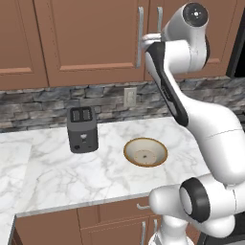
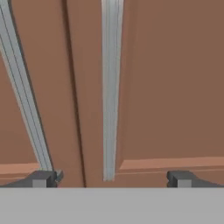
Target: Open the cabinet and setup a tea strainer by placing it in the bowl upright.
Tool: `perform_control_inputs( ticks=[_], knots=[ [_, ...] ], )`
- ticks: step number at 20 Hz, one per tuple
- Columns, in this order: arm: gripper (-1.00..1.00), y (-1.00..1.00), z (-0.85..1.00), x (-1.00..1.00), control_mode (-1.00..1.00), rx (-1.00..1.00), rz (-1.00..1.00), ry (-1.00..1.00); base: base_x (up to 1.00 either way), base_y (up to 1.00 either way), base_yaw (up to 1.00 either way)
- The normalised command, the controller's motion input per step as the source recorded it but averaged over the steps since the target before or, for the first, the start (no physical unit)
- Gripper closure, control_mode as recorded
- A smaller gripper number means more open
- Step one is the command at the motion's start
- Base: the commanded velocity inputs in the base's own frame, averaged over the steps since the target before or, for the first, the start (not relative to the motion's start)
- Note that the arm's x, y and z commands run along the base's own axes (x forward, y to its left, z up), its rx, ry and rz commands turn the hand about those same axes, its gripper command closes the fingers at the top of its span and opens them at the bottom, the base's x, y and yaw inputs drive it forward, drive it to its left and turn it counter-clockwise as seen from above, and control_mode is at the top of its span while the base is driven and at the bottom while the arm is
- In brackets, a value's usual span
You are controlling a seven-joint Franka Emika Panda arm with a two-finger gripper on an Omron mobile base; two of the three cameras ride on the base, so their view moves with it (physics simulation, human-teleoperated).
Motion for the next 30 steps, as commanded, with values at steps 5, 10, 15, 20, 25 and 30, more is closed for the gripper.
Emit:
perform_control_inputs(
  ticks=[5, 10, 15, 20, 25, 30],
  knots=[
    [-1.0, 0.0, -0.01, 0.38, -1.0, 0.0, 0.0, 0.0, 0.0, 0.0, 0.0],
    [-1.0, 0.0, -0.03, 0.36, -1.0, 0.0, 0.0, 0.01, 0.0, 0.0, 0.0],
    [-1.0, -0.01, -0.04, 0.35, -1.0, 0.01, 0.0, 0.03, 0.0, 0.0, 0.0],
    [-1.0, 0.0, -0.07, 0.33, -1.0, 0.0, 0.0, 0.02, 0.0, 0.0, 0.0],
    [-1.0, 0.0, -0.1, 0.2, -1.0, 0.0, 0.0, 0.0, 0.0, 0.0, 0.0],
    [-1.0, -0.07, -0.06, 0.07, -1.0, 0.0, 0.03, 0.0, 0.0, 0.0, 0.0]
  ],
)
